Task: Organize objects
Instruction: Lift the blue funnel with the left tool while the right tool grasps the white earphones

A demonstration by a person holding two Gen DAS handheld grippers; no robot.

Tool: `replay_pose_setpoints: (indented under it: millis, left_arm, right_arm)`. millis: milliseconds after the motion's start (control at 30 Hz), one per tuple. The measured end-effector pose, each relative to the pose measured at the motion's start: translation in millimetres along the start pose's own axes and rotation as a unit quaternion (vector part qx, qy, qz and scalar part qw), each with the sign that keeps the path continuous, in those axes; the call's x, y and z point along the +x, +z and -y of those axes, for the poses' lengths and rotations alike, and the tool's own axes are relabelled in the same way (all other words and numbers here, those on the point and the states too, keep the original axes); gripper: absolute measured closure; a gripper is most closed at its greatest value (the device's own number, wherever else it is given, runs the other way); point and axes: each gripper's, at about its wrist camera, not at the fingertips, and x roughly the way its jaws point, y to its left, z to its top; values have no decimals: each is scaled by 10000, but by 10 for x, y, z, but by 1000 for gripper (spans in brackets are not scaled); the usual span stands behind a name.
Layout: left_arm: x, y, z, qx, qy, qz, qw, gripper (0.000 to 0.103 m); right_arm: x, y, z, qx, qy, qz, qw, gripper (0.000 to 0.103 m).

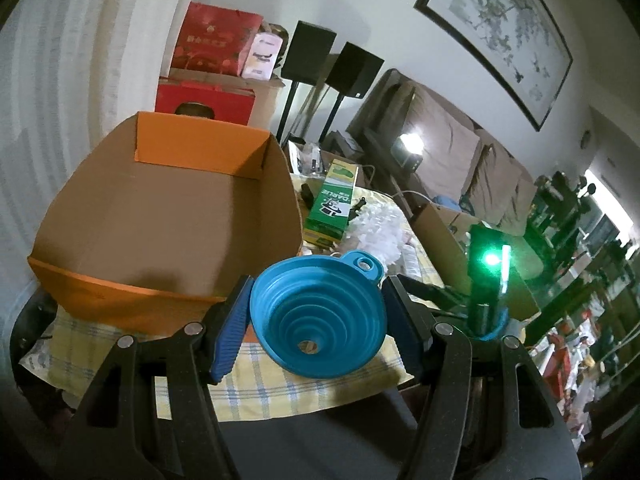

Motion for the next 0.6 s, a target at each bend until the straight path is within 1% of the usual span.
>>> replay_pose_setpoints:
  millis: [67, 100, 133, 167, 233, 267, 367, 400, 467, 533, 600]
  left_arm:
    - [-11, -2, -37, -42, -1, 3, 10000, 41]
    - [-16, -3, -53, -58, 8, 5, 10000, 41]
    - [-18, 0, -67, -68, 23, 9, 10000, 41]
    - [-29, 1, -80, -76, 30, 11, 10000, 41]
    - [-34, -2, -109, -112, 42, 16, 9999, 41]
    - [-33, 0, -126, -131, 43, 20, 9999, 41]
    - [-29, 0, -162, -174, 66, 25, 9998, 41]
    - [-25, -1, -171, -184, 72, 24, 9998, 41]
    - [-13, 2, -188, -198, 73, 17, 9998, 41]
    - [2, 10, -204, -217, 54, 6, 9997, 41]
    - [9, 13, -212, -224, 56, 5, 9997, 41]
  right_arm:
    - [86, 10, -22, -20, 22, -67, 10000, 29]
    - [120, 12, -37, -47, 15, -91, 9999, 32]
    - [170, 22, -51, -92, -9, -136, 9999, 37]
    - [207, 26, -59, -122, -19, -173, 9998, 39]
    - [285, 29, -67, -170, -13, -272, 9995, 48]
    - [324, 30, -73, -186, -10, -312, 9993, 51]
    - [427, 26, -79, -228, -37, -410, 9989, 73]
    - [425, 27, -81, -246, -39, -381, 9990, 89]
    - [421, 35, -64, -168, 169, -387, 9990, 91]
    - [408, 50, -47, -92, 276, -367, 9989, 95]
    - [375, 68, -33, -35, 366, -352, 9987, 97]
